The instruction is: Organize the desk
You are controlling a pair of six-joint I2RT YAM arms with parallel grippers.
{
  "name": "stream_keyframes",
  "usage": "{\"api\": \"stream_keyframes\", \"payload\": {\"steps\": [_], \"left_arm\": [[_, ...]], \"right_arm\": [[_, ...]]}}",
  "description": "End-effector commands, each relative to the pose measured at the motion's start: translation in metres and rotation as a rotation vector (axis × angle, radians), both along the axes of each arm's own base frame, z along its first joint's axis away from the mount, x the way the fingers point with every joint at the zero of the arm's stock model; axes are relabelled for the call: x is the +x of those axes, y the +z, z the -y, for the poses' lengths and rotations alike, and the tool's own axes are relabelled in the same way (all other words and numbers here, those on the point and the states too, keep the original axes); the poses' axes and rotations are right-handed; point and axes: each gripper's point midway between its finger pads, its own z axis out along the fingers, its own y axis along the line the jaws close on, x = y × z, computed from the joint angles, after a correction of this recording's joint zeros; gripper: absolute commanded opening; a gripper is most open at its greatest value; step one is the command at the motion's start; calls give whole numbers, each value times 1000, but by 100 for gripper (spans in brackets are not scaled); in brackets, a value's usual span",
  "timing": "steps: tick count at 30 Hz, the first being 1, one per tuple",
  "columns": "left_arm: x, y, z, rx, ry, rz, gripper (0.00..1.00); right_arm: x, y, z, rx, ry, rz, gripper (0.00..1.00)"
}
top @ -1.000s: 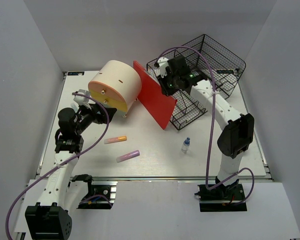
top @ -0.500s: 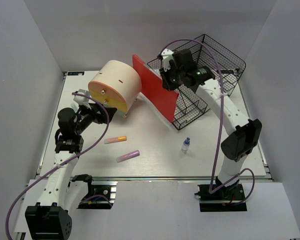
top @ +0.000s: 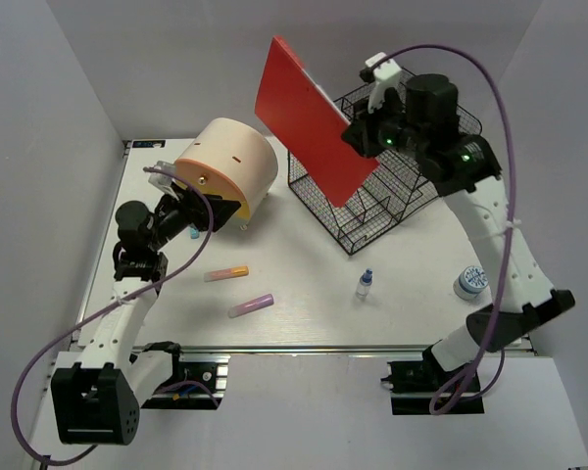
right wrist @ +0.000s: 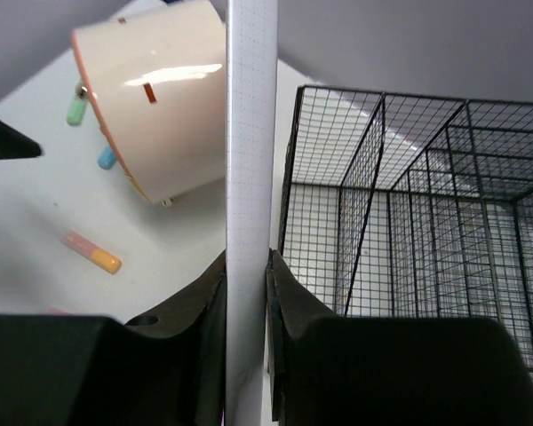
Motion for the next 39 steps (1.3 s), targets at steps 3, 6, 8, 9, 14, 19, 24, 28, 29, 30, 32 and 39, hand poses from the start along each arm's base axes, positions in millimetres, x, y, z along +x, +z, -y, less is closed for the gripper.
{"api": "stream_keyframes", "payload": {"steps": [3,6,8,9,14,19,24,28,29,30,32,39], "left_arm": [[-14,72,23,-230,-158,72,98],[-14,84,35,-293,-208,76,98],[-8,90,42,-312,-223,82,98],[-9,91,51,-316,-245,82,98],[7,93,75,-336,-246,92,98],[7,105,98,-351,-260,148,98],[11,110,108,-365,-249,164,98],[14,104,112,-349,-224,147,98],[15,101,111,-344,-213,143,98],[16,100,110,-344,-202,140,98],[14,98,107,-338,-188,141,98],[10,90,101,-336,-156,126,98]], "right_arm": [[-47,100,20,204,56,225,0],[-70,111,26,270,92,219,0],[-76,107,28,301,109,192,0],[-83,111,30,318,118,198,0],[-101,115,35,388,186,145,0],[-114,108,38,430,251,88,0],[-118,90,43,477,286,-10,0],[-125,92,48,513,329,-41,0],[-125,94,49,517,336,-35,0],[-122,95,53,528,320,-41,0],[-125,98,55,534,336,-35,0],[-126,101,63,579,381,-87,0]]}}
